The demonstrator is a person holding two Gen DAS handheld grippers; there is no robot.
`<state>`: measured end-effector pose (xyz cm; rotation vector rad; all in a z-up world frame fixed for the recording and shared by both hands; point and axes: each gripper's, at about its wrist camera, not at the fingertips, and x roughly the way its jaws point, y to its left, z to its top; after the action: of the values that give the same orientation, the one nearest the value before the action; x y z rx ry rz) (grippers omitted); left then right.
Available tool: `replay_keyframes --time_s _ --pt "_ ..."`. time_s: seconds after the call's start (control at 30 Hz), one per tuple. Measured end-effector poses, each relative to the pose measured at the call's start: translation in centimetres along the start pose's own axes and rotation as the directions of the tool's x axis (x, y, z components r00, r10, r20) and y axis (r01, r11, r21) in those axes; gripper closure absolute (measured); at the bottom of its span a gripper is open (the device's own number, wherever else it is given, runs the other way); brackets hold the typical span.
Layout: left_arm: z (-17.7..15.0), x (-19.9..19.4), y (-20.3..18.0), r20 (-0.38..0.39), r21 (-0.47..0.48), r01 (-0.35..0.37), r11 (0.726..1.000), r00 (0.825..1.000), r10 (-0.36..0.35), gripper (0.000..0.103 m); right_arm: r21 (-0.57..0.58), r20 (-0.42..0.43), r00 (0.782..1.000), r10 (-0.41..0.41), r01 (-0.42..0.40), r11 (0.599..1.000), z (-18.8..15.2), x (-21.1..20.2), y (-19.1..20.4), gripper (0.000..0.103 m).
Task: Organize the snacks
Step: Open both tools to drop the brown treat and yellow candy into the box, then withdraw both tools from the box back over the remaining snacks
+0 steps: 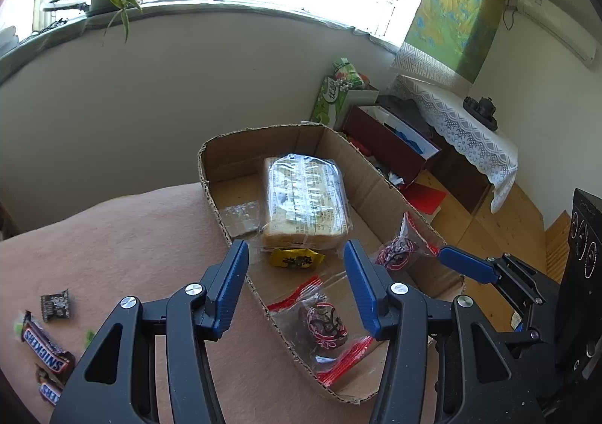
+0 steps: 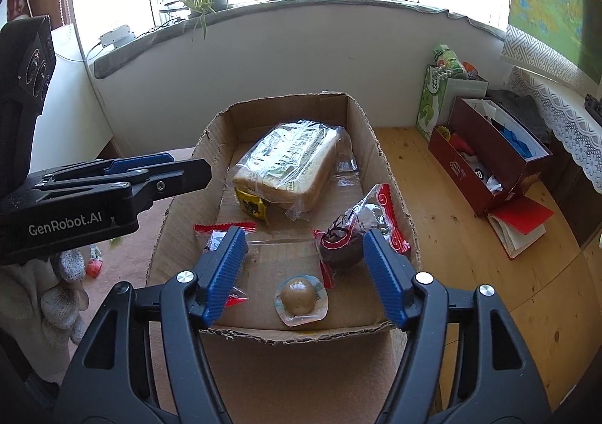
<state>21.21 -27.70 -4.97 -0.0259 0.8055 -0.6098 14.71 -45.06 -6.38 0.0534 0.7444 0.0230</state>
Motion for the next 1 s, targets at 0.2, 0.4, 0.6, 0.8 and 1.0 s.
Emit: replay_keyframes --time_s 0.2,0.4,0.6,0.8,1.0 --pt "-0.1 -1.4 0.4 0.017 -0.01 -0.005 1.0 1.0 0.005 0.051 0.0 0.002 1.0 0.0 0.0 1.0 0.0 -0.5 0.3 0.03" --pt "-0.6 -3.0 0.9 0.032 -0.022 -0.01 1.0 0.999 0.011 0.051 -0.012 0.011 1.0 0.001 0.0 1.0 -0.2 -1.6 1.4 0.03" --pt "-1.5 -5.1 2.3 0.046 -0.046 -0.019 0.999 0.999 0.021 0.051 -0.024 0.018 1.0 0.011 -0.01 1.0 -0.5 -2.8 2.9 0.03" --pt "-2.8 -7.7 5.1 0.061 -0.08 -0.055 0.995 0.996 0.06 0.051 -0.044 0.025 0.999 0.035 -0.034 0.998 -0.6 -3.6 4.9 0.03" --pt "-4.5 -10.4 9.3 0.066 -0.148 -0.108 0.983 0.991 0.119 0.051 -0.083 0.021 0.997 0.074 -0.072 0.994 -0.8 -4.0 7.6 0.03"
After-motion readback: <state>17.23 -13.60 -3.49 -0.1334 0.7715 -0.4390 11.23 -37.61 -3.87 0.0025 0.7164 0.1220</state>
